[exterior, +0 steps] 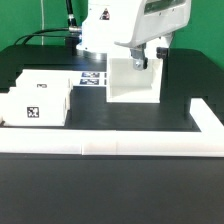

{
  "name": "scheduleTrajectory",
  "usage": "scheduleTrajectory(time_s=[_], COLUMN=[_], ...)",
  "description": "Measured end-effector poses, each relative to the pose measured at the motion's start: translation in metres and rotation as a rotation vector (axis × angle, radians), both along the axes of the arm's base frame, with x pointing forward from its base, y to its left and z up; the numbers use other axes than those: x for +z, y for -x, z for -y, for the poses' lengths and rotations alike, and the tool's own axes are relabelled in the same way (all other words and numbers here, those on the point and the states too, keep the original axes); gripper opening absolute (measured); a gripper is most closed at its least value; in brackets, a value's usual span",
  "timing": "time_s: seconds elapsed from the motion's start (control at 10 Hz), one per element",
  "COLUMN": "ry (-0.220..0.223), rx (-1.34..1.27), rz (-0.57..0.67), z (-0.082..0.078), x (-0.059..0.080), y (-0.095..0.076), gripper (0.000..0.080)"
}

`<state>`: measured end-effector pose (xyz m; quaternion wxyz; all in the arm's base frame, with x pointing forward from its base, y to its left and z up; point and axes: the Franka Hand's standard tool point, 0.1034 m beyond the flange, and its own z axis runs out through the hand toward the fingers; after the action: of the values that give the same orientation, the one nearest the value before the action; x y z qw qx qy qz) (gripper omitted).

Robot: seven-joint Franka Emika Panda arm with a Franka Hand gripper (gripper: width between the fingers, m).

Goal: Assemble drawer

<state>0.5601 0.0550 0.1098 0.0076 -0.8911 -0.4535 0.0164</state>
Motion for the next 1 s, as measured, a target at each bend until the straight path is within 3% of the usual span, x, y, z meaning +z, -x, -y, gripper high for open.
scheduleTrajectory(time_s=[0.6,0.7,1.0], ry=[0.000,0.001,0.008], rx=[-0.001,-0.088,-0.267], rz=[0.000,0.021,0.049], z=[0.000,-0.003,-0.014], x=[0.000,0.003,0.010], y=[0.000,0.006,0.052], gripper=[0.0649,0.0649,0.0649])
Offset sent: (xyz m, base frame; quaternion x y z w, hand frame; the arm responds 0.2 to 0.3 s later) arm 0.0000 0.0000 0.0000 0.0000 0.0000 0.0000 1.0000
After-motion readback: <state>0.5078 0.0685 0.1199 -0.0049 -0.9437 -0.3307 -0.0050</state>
